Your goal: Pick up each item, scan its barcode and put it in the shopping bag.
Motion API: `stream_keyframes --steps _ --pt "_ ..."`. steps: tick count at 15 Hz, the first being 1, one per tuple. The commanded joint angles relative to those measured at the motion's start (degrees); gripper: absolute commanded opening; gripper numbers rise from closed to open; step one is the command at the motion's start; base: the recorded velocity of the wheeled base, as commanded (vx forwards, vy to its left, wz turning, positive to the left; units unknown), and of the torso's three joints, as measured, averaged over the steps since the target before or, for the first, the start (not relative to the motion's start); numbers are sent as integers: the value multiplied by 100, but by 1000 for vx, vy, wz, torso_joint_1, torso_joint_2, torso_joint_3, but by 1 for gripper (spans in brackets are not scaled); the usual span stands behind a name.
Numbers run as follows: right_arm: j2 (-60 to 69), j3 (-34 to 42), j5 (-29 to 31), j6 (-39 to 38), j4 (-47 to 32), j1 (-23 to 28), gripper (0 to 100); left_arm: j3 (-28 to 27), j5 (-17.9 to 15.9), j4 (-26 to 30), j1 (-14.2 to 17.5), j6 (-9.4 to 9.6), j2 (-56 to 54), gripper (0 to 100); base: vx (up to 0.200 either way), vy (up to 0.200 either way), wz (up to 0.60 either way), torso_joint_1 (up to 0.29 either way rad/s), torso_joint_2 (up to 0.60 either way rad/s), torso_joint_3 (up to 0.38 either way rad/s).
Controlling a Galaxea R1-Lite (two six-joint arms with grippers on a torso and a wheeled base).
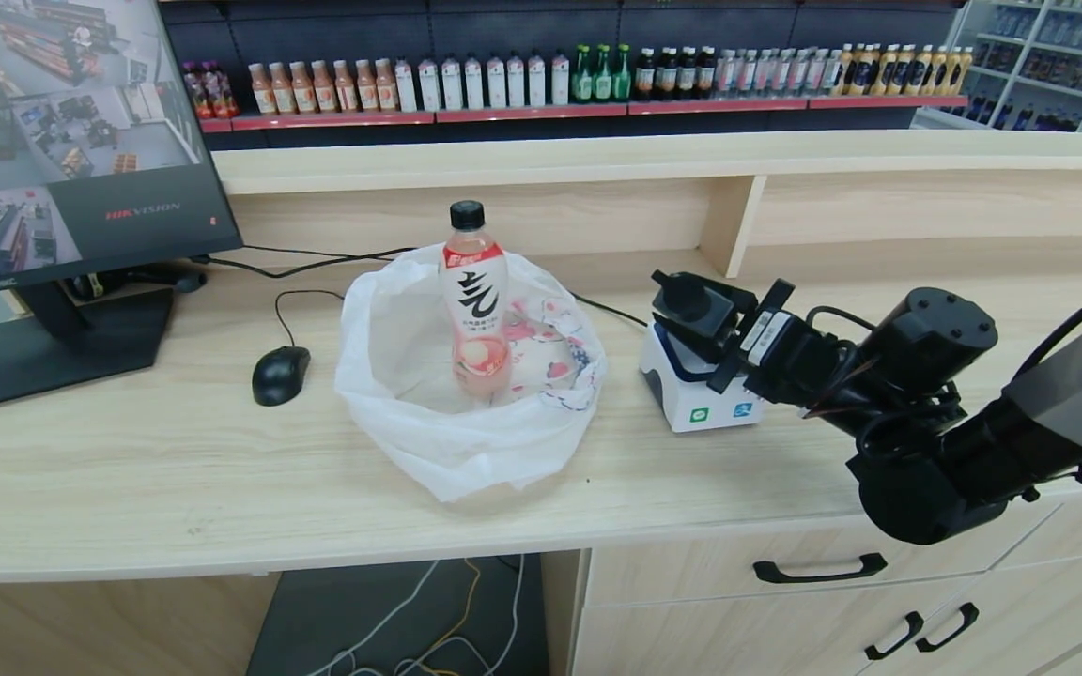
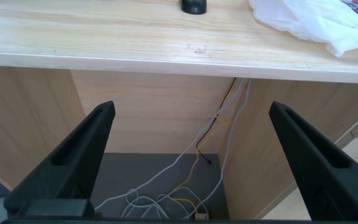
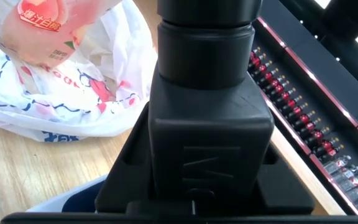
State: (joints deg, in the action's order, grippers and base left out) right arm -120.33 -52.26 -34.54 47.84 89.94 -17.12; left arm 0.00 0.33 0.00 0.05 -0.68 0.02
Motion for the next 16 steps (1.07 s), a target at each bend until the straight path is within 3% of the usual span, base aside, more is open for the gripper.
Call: stream_keyframes --steps 1,16 --pt "1 5 -1 15 6 -2 0 0 2 0 4 -2 -2 100 0 0 0 0 0 0" --pt "194 -3 35 -2 6 -20 0 0 2 0 4 -2 -2 100 0 0 0 0 0 0"
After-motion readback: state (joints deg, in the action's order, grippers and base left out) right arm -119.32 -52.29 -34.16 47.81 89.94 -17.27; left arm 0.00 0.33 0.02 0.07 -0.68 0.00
